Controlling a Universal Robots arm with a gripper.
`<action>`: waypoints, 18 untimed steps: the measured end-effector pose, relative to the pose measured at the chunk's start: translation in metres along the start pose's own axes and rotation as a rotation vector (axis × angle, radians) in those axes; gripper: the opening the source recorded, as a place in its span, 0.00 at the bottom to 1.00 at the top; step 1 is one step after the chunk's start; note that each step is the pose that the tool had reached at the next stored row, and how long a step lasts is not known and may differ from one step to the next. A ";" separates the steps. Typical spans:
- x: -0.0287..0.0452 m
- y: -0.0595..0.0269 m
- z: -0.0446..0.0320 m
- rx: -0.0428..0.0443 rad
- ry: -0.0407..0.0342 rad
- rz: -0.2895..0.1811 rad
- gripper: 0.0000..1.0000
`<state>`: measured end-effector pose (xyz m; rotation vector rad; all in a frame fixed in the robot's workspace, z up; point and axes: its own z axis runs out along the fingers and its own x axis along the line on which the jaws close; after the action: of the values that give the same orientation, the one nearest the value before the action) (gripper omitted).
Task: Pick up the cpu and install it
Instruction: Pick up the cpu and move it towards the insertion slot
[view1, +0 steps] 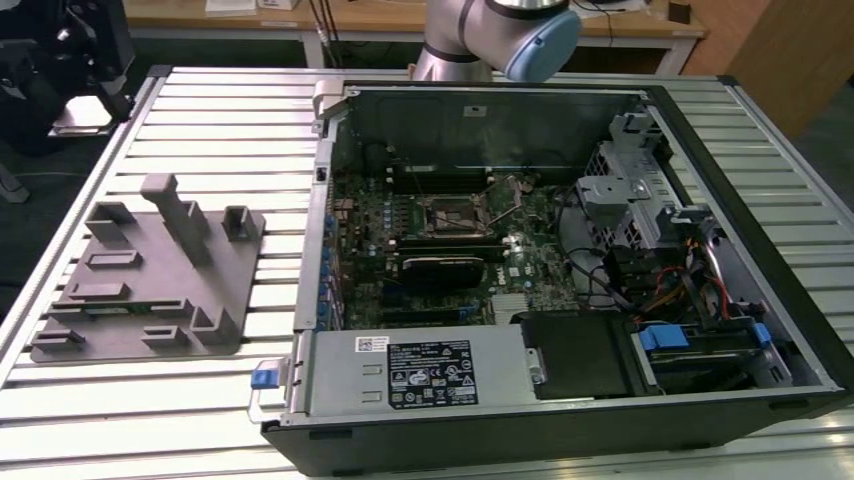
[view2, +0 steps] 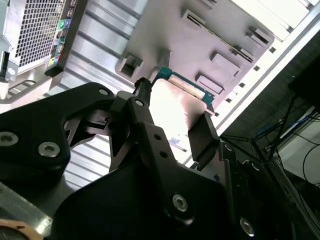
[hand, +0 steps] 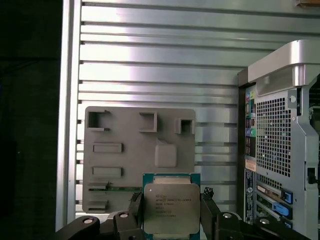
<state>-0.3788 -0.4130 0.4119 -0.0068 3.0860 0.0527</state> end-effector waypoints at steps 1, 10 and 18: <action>-0.0021 0.0000 0.0002 0.0000 -0.0001 0.000 0.55; -0.0211 0.0001 0.0012 -0.0001 -0.0001 0.000 0.55; -0.0384 0.0003 0.0022 0.0000 -0.0001 0.000 0.55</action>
<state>-0.3403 -0.4125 0.4119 -0.0069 3.0860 0.0527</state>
